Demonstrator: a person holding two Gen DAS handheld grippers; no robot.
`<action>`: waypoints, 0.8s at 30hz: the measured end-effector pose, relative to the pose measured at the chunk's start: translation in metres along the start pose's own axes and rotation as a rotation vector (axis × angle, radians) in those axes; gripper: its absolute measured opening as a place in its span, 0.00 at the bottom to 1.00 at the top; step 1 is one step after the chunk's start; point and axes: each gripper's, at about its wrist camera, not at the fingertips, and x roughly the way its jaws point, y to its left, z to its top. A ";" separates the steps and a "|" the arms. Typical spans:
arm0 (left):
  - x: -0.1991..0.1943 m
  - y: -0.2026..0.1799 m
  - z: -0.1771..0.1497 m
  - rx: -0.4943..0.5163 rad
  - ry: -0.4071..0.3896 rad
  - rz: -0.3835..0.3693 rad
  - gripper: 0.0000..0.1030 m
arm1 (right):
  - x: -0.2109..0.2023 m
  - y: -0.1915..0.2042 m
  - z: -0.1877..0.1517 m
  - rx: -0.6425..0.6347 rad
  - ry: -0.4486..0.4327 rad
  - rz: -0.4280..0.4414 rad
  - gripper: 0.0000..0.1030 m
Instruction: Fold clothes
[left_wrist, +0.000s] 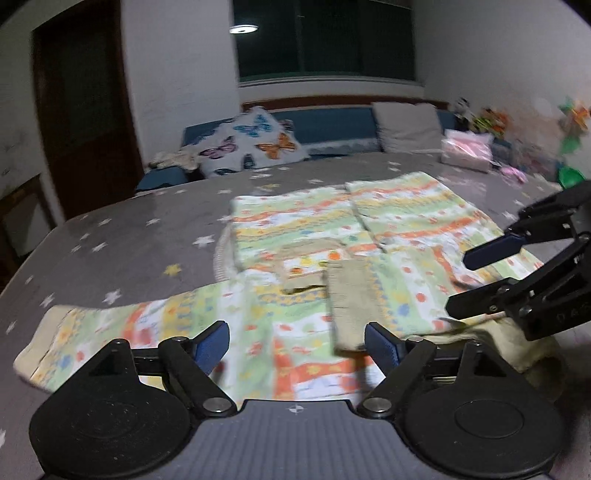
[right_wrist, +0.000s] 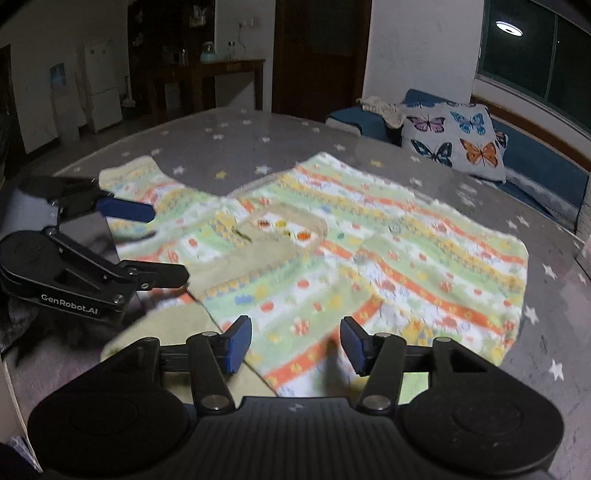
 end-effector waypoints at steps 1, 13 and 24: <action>-0.002 0.006 0.000 -0.020 -0.004 0.017 0.83 | 0.003 0.001 0.002 0.002 -0.005 0.003 0.53; -0.018 0.112 -0.019 -0.269 0.014 0.314 0.82 | 0.026 0.013 0.014 0.005 -0.002 0.054 0.54; 0.001 0.192 -0.024 -0.453 0.077 0.454 0.50 | 0.022 0.012 0.015 0.002 -0.013 0.049 0.54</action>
